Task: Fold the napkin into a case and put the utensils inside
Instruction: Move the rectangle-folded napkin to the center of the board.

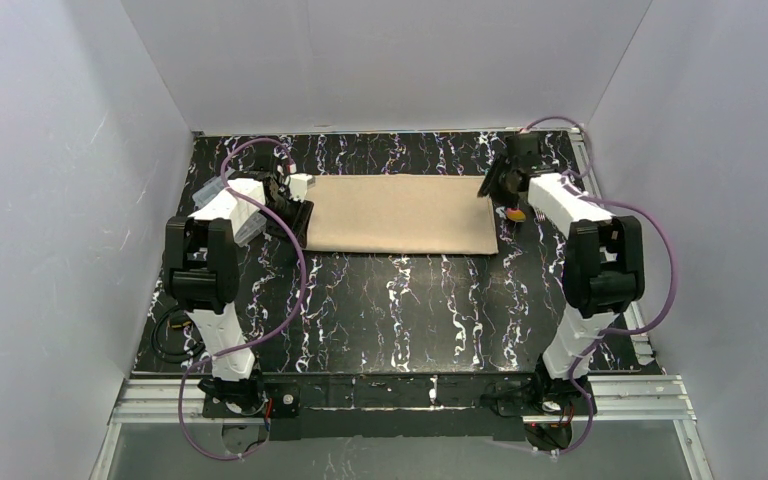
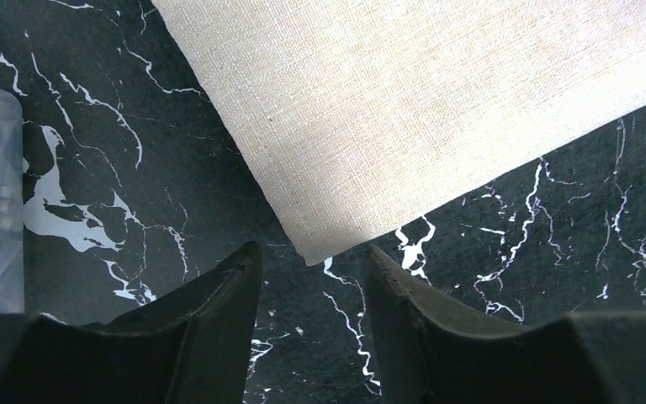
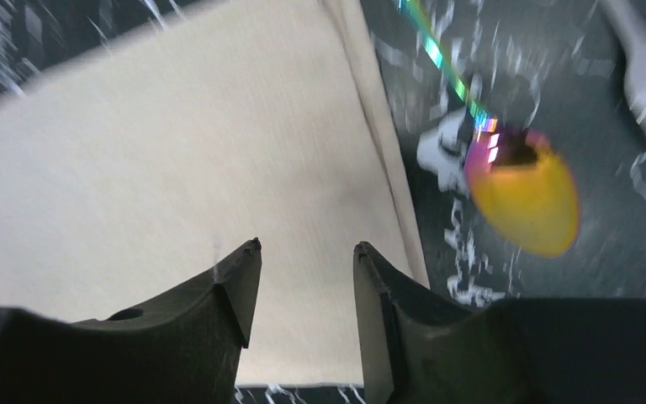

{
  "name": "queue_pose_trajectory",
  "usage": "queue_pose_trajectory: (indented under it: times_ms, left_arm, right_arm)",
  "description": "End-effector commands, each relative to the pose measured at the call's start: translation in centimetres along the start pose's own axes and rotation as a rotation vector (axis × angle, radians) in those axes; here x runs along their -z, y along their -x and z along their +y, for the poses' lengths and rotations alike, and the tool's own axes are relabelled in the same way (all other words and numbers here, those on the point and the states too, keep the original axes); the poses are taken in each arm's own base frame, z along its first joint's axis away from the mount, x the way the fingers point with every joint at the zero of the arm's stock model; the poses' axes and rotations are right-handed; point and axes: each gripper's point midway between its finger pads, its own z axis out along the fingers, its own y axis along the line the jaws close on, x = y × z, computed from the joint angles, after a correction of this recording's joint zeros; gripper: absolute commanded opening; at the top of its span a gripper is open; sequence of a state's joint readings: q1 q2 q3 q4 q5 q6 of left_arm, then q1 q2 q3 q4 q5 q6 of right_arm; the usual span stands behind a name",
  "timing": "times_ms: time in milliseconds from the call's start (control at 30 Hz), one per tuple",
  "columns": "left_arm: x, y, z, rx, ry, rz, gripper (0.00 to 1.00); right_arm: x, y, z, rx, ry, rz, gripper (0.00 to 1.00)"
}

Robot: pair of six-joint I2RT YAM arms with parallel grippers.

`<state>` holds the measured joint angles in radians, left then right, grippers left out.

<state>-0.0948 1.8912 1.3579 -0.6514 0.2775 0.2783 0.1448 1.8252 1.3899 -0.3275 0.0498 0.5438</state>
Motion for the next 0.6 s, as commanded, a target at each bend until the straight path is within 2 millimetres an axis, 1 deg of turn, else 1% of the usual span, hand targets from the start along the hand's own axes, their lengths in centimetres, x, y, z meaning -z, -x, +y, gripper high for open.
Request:
queue_pose_trajectory:
  times_ms: [0,67,133,233,300,367,400,467,567]
  left_arm:
    - [1.1,0.9,-1.0,0.005,-0.034,-0.029,0.52]
    - [1.3,0.8,-1.2,0.012,-0.042,-0.030,0.57]
    - [1.3,0.7,-1.3,0.021,-0.042,-0.029,0.59]
    - [0.9,0.7,-1.1,0.030,-0.042,-0.021,0.58]
    - [0.5,0.9,-1.2,0.040,-0.056,-0.016,0.54]
    - [0.3,1.1,-1.5,0.054,-0.080,-0.014,0.48]
    - [0.3,1.3,-1.6,0.058,-0.089,-0.016,0.43]
    - [0.2,1.4,-1.9,0.062,-0.103,-0.017,0.37]
    - [-0.1,1.3,-1.7,0.064,-0.099,-0.009,0.34]
  right_arm:
    - [1.4,-3.9,-1.9,0.042,-0.093,0.049,0.58]
    - [2.0,-4.7,-2.9,0.043,-0.120,0.051,0.63]
    - [2.8,-5.3,-3.7,0.048,-0.139,0.045,0.63]
    - [3.2,-6.1,-4.7,0.057,-0.160,0.046,0.62]
    - [3.1,-6.6,-5.1,0.060,-0.167,0.056,0.61]
    - [2.9,-7.0,-5.2,0.057,-0.169,0.070,0.60]
    - [2.9,-7.1,-5.3,0.053,-0.168,0.074,0.60]
    - [2.6,-7.3,-5.3,0.051,-0.163,0.082,0.59]
    - [2.4,-8.1,-5.6,0.048,-0.169,0.113,0.58]
